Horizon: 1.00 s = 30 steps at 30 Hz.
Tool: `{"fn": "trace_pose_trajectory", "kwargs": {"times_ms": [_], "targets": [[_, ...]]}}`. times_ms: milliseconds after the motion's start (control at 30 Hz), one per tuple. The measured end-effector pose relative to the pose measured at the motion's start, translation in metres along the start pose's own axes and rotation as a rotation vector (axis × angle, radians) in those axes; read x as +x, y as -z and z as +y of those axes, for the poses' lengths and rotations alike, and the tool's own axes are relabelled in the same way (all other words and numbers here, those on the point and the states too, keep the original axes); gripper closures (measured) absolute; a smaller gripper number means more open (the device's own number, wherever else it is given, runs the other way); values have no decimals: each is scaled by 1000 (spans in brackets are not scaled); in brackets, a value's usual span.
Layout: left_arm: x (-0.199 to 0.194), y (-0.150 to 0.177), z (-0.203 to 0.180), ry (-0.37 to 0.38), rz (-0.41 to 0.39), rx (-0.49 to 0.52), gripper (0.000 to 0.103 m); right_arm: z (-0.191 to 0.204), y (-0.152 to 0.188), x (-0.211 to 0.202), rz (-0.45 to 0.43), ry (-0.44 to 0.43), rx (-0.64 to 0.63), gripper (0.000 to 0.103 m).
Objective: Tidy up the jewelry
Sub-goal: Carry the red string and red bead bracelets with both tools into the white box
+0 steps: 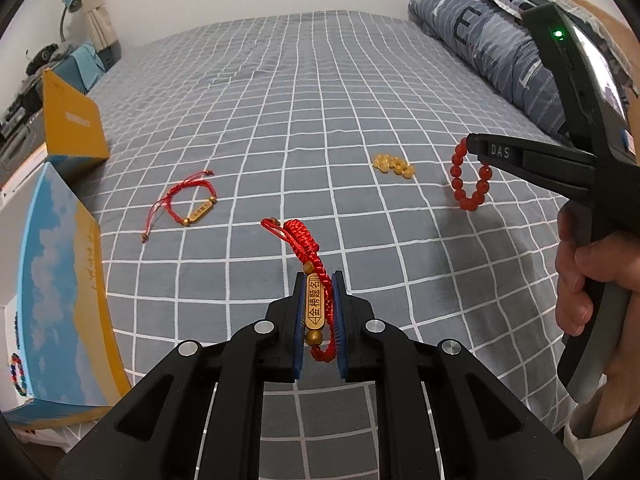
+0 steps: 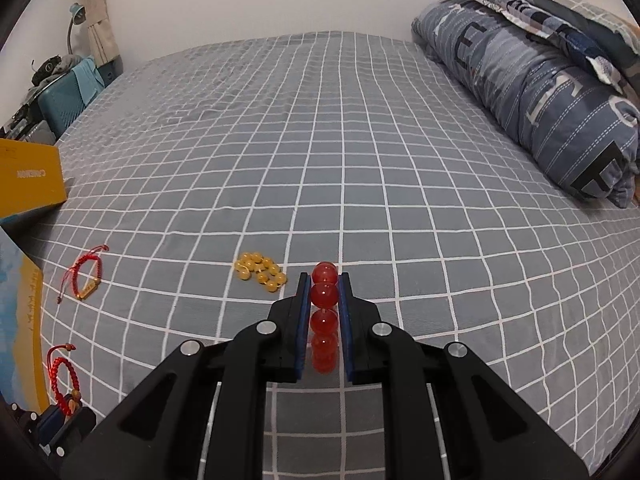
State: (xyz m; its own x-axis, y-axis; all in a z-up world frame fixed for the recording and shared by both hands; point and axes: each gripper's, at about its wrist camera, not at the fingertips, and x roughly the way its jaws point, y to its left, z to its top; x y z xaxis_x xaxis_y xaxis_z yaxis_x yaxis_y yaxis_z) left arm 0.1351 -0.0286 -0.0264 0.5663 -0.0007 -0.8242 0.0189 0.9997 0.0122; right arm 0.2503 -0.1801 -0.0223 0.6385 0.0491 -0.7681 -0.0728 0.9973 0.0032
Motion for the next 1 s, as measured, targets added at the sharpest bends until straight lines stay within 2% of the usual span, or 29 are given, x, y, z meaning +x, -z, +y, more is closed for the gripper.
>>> {"fn": "trace_pose_trajectory", "kwargs": {"times_ms": [633, 867, 1000], "targets": [[-46, -10, 32, -25, -62, -59, 91, 25, -2, -75, -101, -30, -4, 90], [-74, -12, 62, -55, -114, -103, 91, 48, -1, -111, -150, -60, -22, 90], [-95, -14, 94, -89, -148, -149, 91, 65, -1, -123, -157, -82, -36, 90]]}}
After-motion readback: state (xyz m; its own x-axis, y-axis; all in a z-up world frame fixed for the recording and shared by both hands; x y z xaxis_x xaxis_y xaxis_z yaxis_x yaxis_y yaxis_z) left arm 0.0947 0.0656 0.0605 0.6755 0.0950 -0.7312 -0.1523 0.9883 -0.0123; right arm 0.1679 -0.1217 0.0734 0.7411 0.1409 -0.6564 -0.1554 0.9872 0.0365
